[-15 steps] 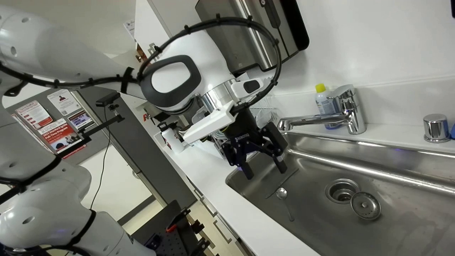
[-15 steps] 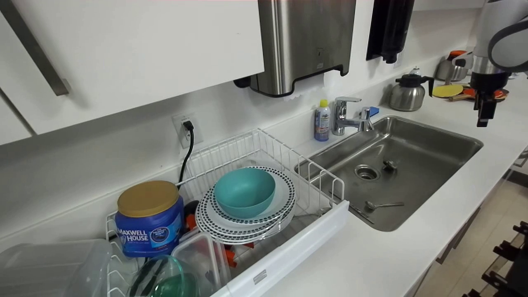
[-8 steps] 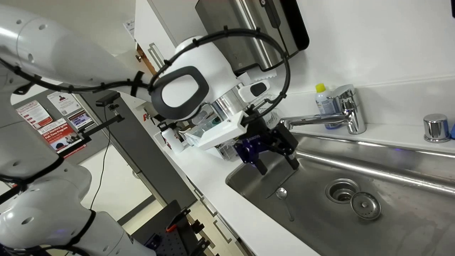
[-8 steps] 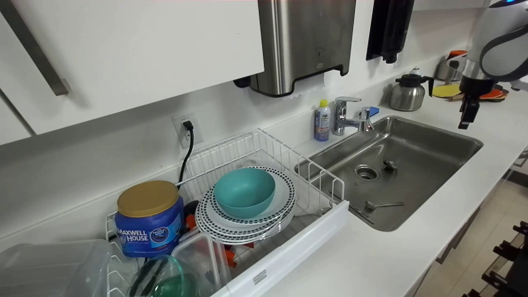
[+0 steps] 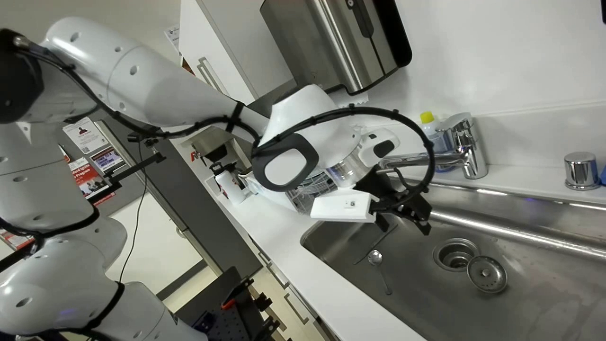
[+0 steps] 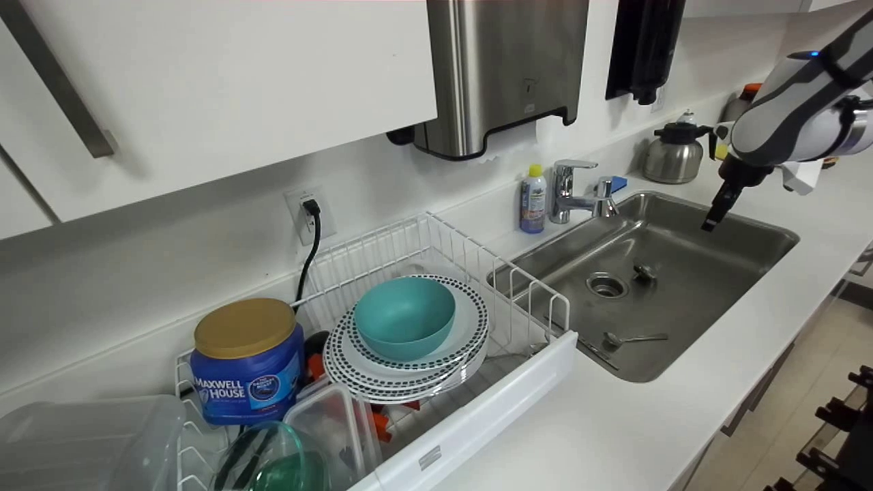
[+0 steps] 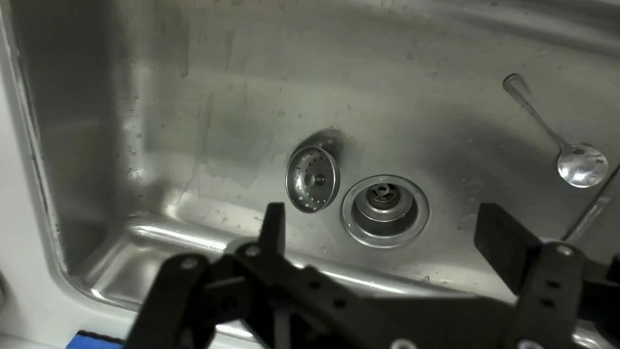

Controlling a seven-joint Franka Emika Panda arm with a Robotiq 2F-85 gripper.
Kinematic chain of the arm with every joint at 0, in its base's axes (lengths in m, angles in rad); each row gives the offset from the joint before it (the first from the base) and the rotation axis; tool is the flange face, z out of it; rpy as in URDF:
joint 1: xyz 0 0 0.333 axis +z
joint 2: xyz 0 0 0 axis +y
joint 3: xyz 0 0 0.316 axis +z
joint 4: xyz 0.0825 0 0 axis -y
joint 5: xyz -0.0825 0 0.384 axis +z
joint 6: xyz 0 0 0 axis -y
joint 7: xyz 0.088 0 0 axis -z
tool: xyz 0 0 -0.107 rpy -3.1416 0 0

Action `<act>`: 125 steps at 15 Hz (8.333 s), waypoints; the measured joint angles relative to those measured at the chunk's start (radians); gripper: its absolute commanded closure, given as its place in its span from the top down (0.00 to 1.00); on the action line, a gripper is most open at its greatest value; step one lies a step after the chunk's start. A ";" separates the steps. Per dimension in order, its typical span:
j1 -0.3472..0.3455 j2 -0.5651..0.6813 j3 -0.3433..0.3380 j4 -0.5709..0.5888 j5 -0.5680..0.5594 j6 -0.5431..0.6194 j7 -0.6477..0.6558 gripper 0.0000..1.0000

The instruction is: Put the silver object on the sink drain

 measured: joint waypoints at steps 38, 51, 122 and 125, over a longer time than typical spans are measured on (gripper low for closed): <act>-0.241 0.655 0.251 0.645 -0.051 -0.048 0.142 0.79; -0.322 0.762 0.371 0.817 -0.023 -0.181 0.140 0.74; -0.120 0.783 0.283 0.558 -0.403 0.330 0.126 0.01; -0.122 0.793 0.282 0.566 -0.403 0.336 0.126 0.01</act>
